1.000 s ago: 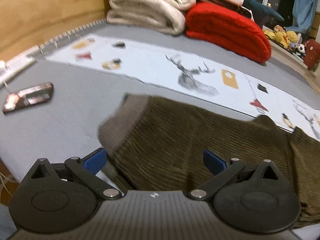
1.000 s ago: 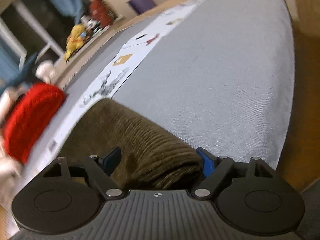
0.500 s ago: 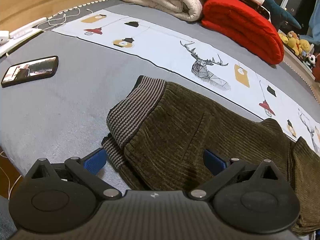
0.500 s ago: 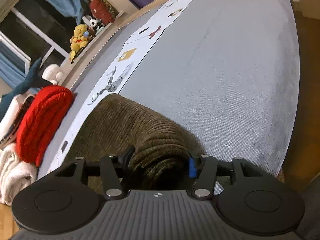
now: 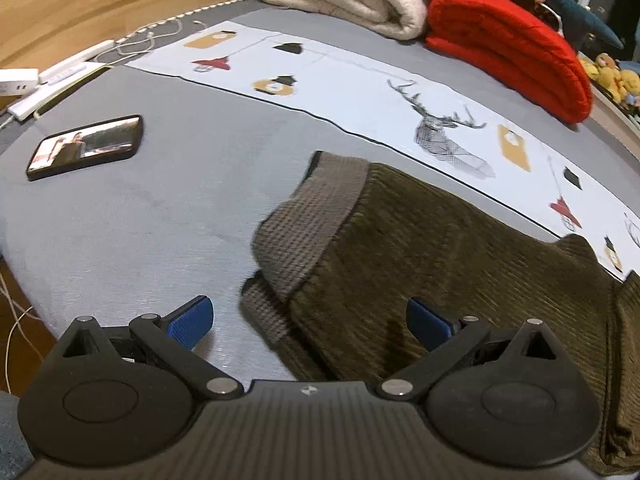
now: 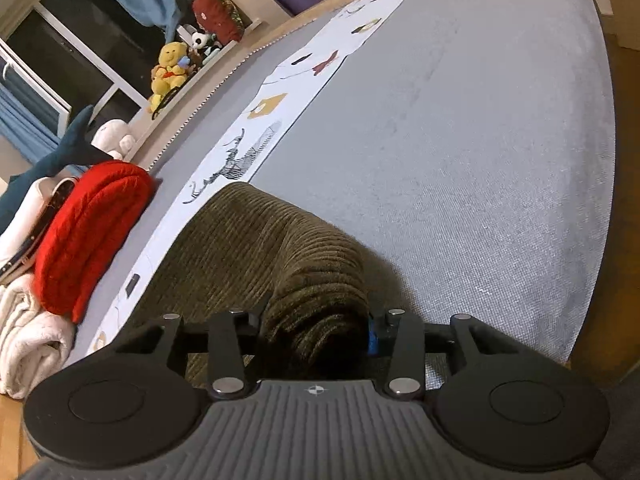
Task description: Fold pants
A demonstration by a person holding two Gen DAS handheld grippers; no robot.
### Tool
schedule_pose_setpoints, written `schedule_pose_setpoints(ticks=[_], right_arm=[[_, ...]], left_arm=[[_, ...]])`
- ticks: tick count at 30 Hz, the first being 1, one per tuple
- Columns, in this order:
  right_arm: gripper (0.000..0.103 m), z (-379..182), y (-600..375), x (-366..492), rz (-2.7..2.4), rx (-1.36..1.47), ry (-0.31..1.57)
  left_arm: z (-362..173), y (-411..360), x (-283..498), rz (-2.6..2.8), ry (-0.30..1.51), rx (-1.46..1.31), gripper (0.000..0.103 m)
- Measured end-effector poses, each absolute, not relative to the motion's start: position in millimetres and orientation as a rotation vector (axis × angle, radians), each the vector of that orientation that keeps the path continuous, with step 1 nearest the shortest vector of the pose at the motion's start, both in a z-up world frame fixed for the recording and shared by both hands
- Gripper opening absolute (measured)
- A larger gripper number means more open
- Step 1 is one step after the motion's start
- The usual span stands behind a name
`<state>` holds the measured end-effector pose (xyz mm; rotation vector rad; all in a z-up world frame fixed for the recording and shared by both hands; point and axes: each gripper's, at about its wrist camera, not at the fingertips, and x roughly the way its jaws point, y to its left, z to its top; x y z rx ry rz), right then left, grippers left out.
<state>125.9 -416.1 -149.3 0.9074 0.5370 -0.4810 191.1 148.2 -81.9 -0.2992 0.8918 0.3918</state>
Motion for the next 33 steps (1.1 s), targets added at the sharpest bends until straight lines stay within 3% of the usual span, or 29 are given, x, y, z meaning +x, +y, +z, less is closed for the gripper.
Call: schedule_pose_setpoints(ticks=[7,13,20,24,26,28,30,33], right_arm=[[0.043,-141.2,-410.9,132.6,-0.501,0.844,0.561],[0.039,-63.5,-355.4,167.7,-0.391,0.521,0.502],[0.037,5.8,-159.2,209.8,-0.013,0.079,0.336],[0.037,-16.1,-28.1,194.0,0.354,-0.082,0.282],[0.038,-49.9,26.9,186.0,0.528,-0.173,0.354],[0.041,-92.1,60.4,189.0,0.668,-0.208,0.573],[0.059,-107.9,58.2,172.6,0.660,-0.165,0.545],[0.073,-93.8,25.8,167.2,0.721,-0.026,0.619]], left_arm=[[-78.2,169.9,186.0,0.417,0.893,-0.378,0.103],[-73.4,188.7,181.6,0.455,0.873,-0.399,0.103],[-62.7,228.3,171.7,0.474,0.828,-0.480,0.103],[-59.5,257.0,163.5,0.534,0.805,-0.509,0.103],[-61.9,268.6,158.8,0.570,0.805,-0.520,0.103],[-66.6,275.7,157.2,0.575,0.824,-0.541,0.103],[-67.8,276.8,155.4,0.540,0.830,-0.547,0.103],[-61.6,269.7,154.1,0.442,0.792,-0.552,0.103]])
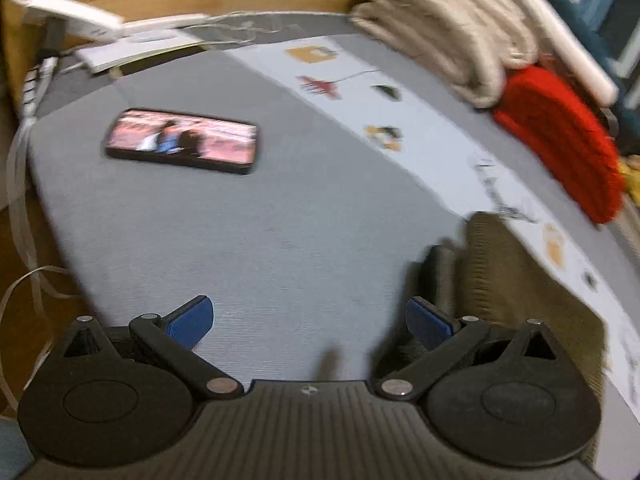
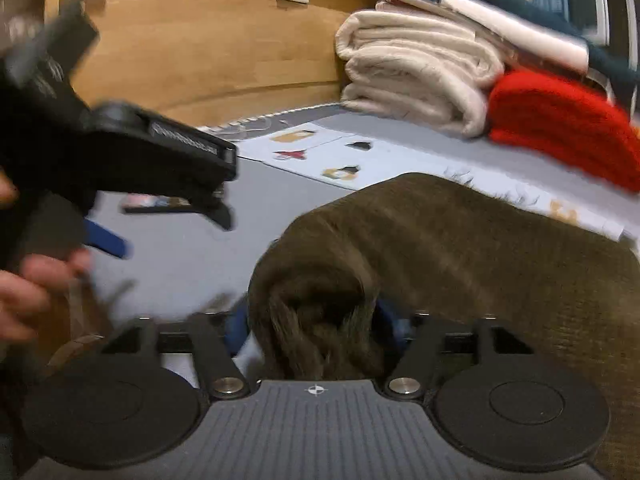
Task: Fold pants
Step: 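Open the right gripper and release the folded pants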
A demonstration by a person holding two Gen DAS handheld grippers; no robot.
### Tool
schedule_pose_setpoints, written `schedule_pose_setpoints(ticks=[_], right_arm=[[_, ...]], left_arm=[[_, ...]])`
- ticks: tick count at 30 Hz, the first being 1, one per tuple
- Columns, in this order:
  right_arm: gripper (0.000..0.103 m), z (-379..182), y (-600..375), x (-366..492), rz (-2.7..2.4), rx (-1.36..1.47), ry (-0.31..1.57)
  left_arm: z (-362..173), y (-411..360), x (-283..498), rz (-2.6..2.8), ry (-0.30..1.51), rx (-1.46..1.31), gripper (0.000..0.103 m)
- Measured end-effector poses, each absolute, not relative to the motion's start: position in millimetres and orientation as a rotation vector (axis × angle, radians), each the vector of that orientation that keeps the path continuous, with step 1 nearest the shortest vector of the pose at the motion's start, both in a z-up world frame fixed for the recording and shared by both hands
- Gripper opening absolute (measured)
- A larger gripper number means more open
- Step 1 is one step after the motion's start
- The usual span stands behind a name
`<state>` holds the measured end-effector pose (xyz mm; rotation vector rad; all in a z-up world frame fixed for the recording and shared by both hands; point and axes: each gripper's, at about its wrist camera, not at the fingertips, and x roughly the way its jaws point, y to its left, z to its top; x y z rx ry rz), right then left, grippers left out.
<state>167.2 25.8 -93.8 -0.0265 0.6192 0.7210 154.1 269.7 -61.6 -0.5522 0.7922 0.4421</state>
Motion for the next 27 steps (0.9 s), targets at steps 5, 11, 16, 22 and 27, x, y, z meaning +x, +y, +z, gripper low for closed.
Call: schedule_pose_setpoints(ticks=[5,11,16,22,27], right_arm=[[0.075,-64.0,-58.7,162.2,0.594,0.139,0.623],[0.075,-56.0,-111.5,163.6,0.319,0.124,0.493],[0.075,-79.0,-98.9,176.1,0.304,0.131,0.558],[0.076,-126.8,-39.7,125.1,0.402,-0.120,0.562],[0.075,-125.6,-51.5,123.0,0.436,-0.085,0.580]], left_arm=[[-46.2,254.1,162.8,0.268,0.749,-0.621,0.103],[-31.9,203.1,206.3,0.268,0.788,-0.360,0.103],[-67.4,180.8,214.6,0.300,0.892,-0.129,0.103],[-84.3,201.1,173.2,0.252,0.871,-0.138,0.103],[-81.9,192.4,165.1,0.268,0.847,-0.080,0.103]])
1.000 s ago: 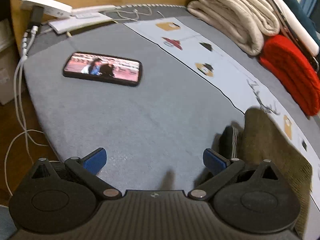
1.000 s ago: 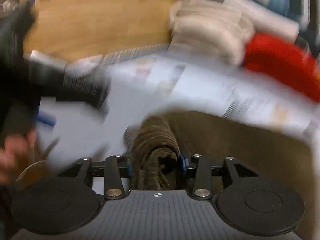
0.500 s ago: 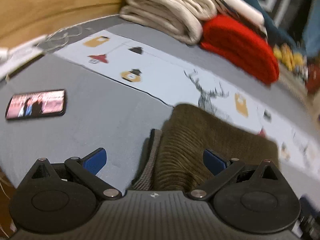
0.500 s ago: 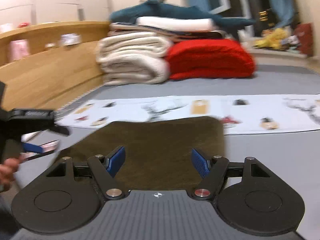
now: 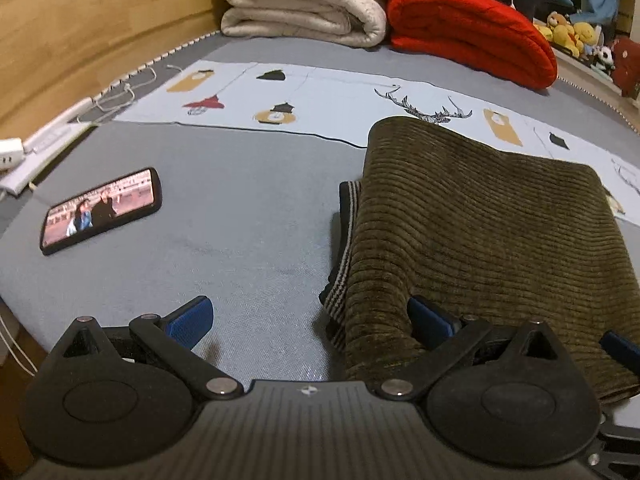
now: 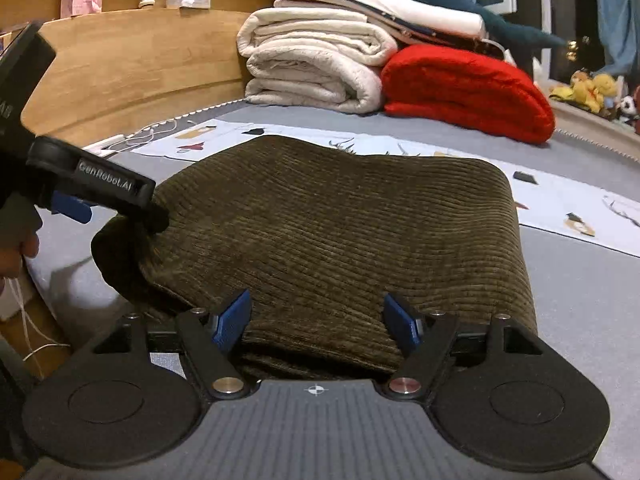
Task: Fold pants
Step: 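Open the right gripper and release the folded pants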
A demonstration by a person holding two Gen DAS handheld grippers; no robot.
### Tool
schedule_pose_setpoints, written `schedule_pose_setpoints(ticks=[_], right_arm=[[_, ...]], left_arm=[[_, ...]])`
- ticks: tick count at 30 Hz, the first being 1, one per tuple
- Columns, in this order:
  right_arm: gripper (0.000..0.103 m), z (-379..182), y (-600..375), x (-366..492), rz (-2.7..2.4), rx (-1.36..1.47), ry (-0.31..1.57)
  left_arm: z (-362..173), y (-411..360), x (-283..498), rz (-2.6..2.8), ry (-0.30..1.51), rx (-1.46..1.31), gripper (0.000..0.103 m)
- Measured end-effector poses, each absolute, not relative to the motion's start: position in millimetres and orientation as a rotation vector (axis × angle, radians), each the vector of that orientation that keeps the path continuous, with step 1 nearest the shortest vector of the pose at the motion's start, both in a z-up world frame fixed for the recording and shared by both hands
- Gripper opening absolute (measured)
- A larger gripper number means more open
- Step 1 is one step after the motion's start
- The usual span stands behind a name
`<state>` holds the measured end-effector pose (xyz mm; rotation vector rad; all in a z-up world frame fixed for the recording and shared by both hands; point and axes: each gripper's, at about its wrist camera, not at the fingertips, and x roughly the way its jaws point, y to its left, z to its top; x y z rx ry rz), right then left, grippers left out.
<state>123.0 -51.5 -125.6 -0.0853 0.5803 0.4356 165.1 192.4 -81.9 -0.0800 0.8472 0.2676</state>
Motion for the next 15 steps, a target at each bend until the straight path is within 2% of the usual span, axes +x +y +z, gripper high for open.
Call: schedule_pose_setpoints(ticks=[15], right_arm=[[0.075,-122.9,-46.8,135.5,0.424,-0.090,0.567]], left_arm=[[-79.2,191.9,163.7,0.259,0.848,-0.080,0.103]])
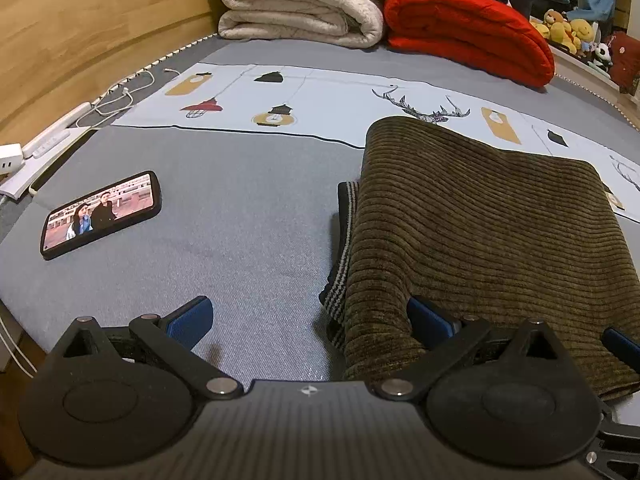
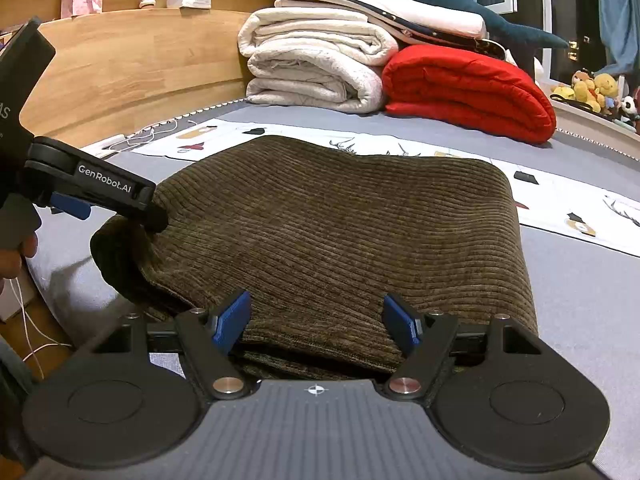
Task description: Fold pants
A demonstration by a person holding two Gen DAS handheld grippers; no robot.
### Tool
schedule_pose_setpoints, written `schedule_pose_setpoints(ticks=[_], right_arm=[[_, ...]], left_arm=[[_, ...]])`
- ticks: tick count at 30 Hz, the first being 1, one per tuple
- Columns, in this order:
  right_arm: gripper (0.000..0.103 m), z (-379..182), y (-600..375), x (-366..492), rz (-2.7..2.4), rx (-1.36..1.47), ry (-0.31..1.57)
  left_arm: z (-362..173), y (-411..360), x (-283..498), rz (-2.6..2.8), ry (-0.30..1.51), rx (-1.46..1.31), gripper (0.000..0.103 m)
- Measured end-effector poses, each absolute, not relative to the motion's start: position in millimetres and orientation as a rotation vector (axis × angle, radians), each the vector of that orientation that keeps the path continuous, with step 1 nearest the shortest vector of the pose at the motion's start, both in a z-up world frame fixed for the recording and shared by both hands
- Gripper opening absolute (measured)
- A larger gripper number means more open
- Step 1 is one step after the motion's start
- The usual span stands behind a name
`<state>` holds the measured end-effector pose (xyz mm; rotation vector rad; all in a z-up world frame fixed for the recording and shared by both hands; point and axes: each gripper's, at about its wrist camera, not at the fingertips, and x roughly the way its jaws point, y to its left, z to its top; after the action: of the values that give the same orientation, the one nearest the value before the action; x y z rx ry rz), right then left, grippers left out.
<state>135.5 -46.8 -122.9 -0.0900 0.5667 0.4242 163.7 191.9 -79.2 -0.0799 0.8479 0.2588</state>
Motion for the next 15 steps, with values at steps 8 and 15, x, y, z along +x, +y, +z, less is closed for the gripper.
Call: schedule_pose_setpoints(ticks=[8,15], right_arm=[[0.075,-123.1,-46.2,135.6,0.423,-0.092,0.564],[0.075,-124.6,-43.7,136.5,0.421,-0.099,0.553]], left_arm=[[-80.0,192.4,163.4,0.254,0.849,-0.080,0.103],[-80.2,192.2,163.1,0.252,0.852,-0.079,0.103]])
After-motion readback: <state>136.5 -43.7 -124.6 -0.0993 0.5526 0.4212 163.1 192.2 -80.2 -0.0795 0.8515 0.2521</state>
